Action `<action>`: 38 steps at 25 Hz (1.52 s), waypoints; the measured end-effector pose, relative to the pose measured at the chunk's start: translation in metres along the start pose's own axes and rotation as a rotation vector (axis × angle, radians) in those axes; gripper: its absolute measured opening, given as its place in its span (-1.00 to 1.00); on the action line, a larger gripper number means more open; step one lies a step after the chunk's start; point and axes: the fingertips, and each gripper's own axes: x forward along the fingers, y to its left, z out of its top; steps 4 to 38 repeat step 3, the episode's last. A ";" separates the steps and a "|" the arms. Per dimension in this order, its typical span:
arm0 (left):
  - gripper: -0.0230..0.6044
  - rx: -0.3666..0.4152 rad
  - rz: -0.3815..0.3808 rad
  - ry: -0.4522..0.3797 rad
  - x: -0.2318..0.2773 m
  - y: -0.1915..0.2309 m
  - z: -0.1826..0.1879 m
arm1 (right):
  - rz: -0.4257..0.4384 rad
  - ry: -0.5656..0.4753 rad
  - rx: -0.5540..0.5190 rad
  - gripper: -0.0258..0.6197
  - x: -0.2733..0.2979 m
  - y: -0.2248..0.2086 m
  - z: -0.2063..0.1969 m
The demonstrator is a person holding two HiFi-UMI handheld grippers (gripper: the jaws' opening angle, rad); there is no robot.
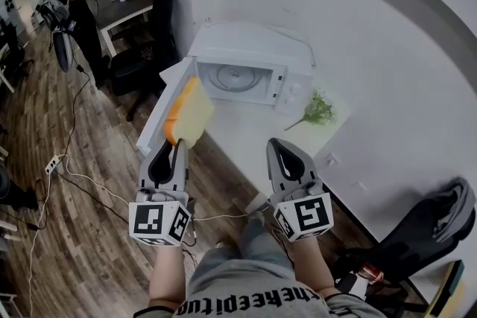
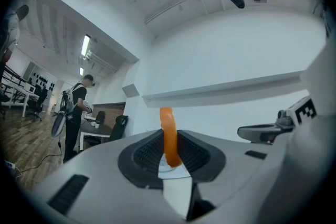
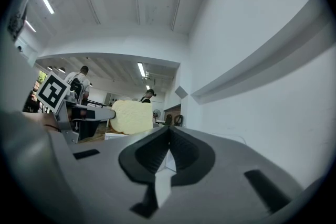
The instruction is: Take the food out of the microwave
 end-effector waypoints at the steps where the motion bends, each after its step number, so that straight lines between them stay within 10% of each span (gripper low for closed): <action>1: -0.70 0.000 0.000 -0.001 0.000 0.001 0.000 | 0.000 0.000 0.000 -0.91 0.001 0.000 0.000; 38: -0.70 0.001 0.000 -0.004 0.001 0.002 0.000 | -0.002 -0.002 -0.001 -0.91 0.002 0.000 -0.001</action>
